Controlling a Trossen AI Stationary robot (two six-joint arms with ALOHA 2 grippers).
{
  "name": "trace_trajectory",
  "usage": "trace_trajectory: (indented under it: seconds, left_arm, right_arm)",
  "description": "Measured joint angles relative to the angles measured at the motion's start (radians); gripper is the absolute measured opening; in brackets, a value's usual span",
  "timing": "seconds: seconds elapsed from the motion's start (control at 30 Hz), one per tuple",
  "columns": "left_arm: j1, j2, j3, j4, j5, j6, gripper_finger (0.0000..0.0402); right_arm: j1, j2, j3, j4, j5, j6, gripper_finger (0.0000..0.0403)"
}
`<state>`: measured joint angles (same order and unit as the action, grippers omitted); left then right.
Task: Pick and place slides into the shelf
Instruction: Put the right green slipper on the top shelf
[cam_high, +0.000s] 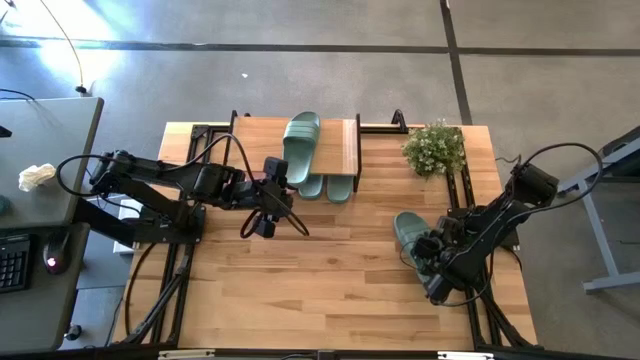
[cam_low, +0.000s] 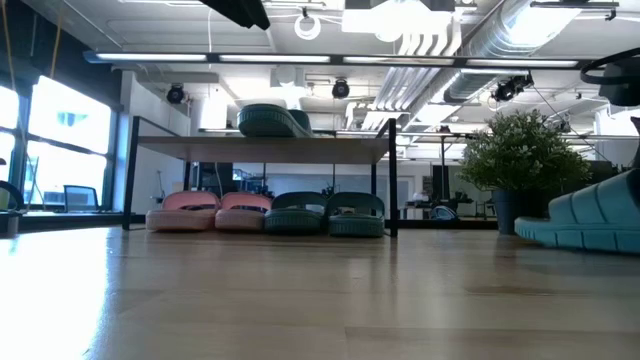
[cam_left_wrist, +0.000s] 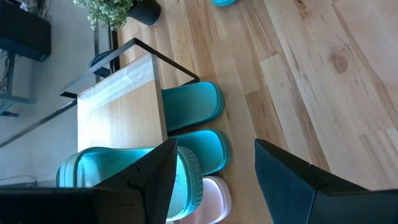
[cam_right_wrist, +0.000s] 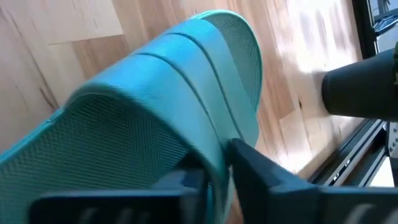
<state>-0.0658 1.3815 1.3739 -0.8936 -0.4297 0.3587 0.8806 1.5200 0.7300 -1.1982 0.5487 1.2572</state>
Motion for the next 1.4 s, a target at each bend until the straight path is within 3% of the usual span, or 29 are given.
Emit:
trace_trajectory:
  seconds: [0.1,0.37,0.6,0.8,0.93,1.2,1.4]
  left_arm:
    - [0.0,0.0,0.0,0.0,0.0,-0.001,0.0198]
    - [0.0,0.0,0.0,0.0,0.0,-0.013,0.0198]
    - [0.0,0.0,0.0,0.0,0.0,-0.035,0.0198]
    - [0.0,0.0,0.0,0.0,0.0,-0.035,0.0198]
    - [0.0,0.0,0.0,0.0,0.016,-0.055,0.0198]
    - [0.0,-0.007,0.0,-0.002,0.027,-0.08,0.0198]
    - [0.0,-0.031,-0.001,-0.041,0.03,-0.073,0.0197]
  right_arm:
    - [-0.001,0.0,0.0,0.022,0.0,0.0,0.001]
    - [-0.001,0.0,0.077,0.019,0.008,0.048,0.0004]
    - [-0.009,0.0,0.305,-0.143,0.174,0.014,0.0001]
    - [-0.061,0.0,0.574,-0.32,0.366,-0.11,0.0001]
    - [-0.141,0.0,0.753,-0.357,0.451,-0.263,0.0001]
    - [-0.389,0.0,1.042,-0.34,0.508,-0.577,0.0]
    - [-0.619,-0.002,1.149,-0.134,0.489,-0.821,0.0]
